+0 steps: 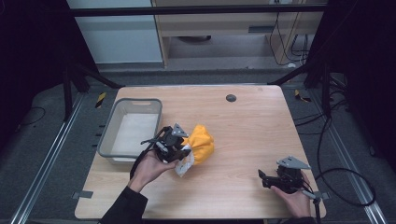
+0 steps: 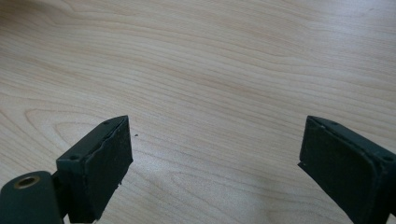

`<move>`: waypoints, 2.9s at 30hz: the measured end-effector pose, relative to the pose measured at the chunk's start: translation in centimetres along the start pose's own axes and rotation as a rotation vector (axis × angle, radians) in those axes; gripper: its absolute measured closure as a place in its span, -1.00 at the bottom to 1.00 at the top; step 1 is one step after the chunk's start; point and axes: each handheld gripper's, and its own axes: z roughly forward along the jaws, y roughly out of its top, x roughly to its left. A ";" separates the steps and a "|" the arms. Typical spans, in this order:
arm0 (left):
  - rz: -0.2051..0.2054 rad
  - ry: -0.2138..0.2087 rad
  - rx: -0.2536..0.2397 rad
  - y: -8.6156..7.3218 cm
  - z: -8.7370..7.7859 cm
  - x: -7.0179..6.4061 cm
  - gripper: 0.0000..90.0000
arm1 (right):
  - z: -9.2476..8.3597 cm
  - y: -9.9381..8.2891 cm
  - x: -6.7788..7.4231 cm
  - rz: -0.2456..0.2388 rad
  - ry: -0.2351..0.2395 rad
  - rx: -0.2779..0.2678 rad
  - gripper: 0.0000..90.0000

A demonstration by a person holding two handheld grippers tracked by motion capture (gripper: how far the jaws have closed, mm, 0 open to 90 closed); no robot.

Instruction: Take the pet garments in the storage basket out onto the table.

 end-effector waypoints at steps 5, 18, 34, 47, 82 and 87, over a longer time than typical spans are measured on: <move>0.007 -0.013 0.008 0.0 0.8 -0.4 0.74 | 0.0 0.0 0.0 0.001 0.001 0.002 -0.79; 0.036 -0.031 0.019 -0.2 2.7 -1.6 0.74 | 0.0 0.0 0.0 -0.005 -0.002 0.003 -0.79; 0.085 -0.076 0.035 -0.9 5.6 -3.0 0.66 | 0.0 -0.1 0.1 -0.007 0.003 0.003 -0.79; 0.077 -0.041 0.063 -1.1 6.1 -3.1 0.11 | 0.1 -0.1 0.1 -0.008 0.002 0.005 -0.80; -0.064 0.104 -0.219 -6.7 -0.7 -2.3 -0.71 | 0.1 -0.2 0.2 -0.013 0.000 0.009 -0.81; -0.078 0.118 -0.244 -8.5 -1.3 -1.9 -0.71 | 0.1 -0.2 0.3 -0.014 0.000 0.009 -0.82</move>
